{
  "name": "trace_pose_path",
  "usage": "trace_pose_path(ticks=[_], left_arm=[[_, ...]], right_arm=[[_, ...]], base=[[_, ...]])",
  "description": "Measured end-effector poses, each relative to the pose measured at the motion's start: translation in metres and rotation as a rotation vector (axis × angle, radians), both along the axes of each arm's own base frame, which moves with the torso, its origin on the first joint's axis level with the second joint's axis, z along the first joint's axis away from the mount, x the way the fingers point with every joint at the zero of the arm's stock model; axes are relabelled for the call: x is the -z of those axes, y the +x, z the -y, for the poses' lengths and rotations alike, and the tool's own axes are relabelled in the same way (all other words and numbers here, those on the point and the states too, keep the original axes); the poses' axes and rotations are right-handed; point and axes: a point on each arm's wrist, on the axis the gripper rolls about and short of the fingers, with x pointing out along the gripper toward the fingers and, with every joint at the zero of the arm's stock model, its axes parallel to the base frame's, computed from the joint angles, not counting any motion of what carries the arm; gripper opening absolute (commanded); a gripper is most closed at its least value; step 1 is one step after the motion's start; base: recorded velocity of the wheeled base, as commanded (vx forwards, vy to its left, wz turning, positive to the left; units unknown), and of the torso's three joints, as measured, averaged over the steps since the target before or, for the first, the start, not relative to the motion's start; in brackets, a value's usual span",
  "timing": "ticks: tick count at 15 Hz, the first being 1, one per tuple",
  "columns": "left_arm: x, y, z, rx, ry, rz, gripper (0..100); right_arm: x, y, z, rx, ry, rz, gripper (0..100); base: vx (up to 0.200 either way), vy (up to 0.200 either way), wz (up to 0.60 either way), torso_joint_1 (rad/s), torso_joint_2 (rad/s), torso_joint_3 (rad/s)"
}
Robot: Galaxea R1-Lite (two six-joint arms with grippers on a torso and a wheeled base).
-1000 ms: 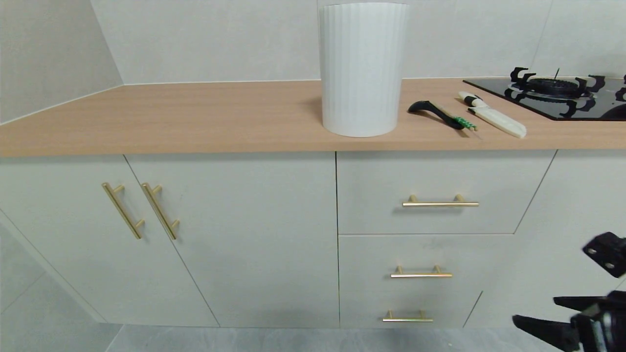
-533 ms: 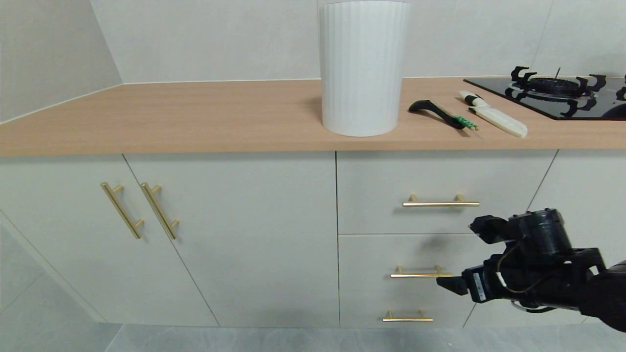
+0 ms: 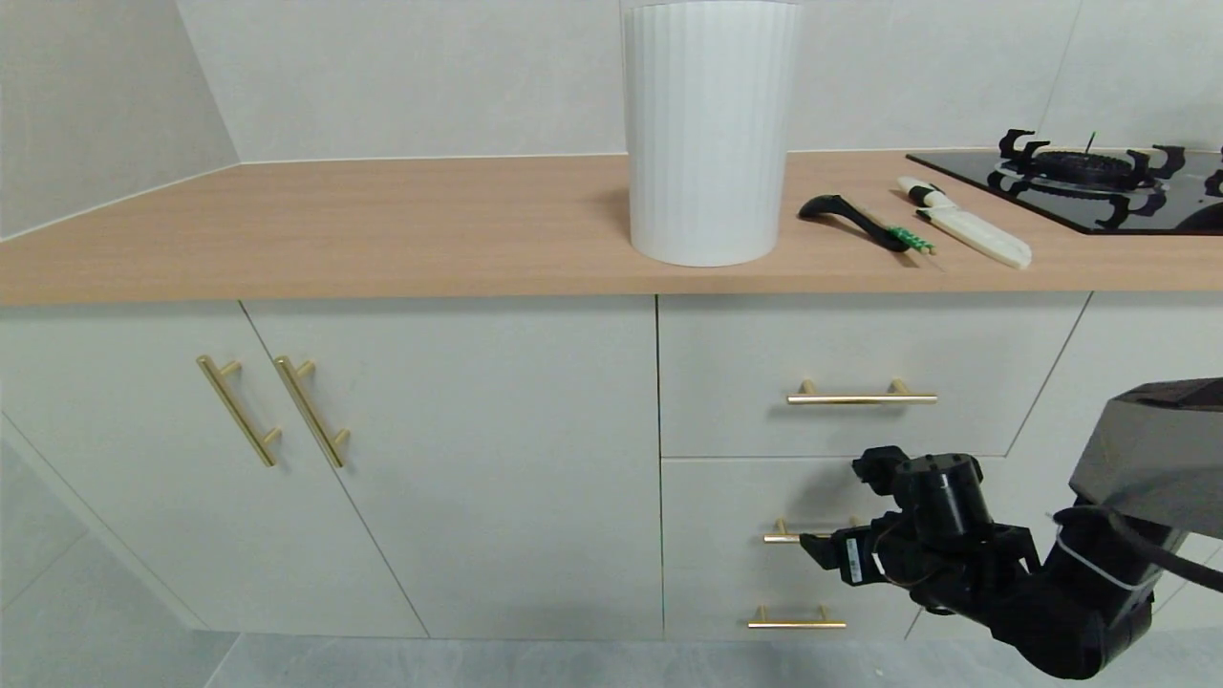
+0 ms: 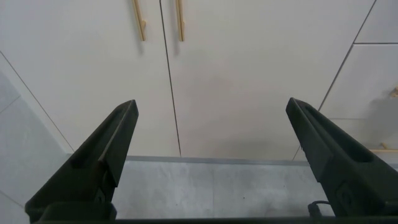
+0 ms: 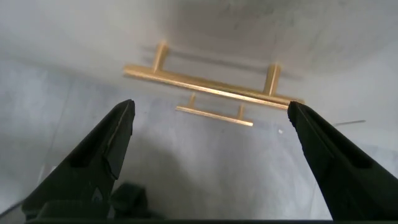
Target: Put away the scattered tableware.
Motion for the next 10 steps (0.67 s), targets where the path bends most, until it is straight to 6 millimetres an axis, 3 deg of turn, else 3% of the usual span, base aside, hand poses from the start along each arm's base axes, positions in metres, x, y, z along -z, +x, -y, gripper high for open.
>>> trace_pose_path(ticks=[10], left_arm=[[0.000, 0.000, 0.000, 0.000, 0.000, 0.000, 100]], right_arm=[[0.025, 0.019, -0.002, 0.113, -0.011, 0.042, 100]], base=[[0.000, 0.000, 0.00, 0.000, 0.00, 0.000]])
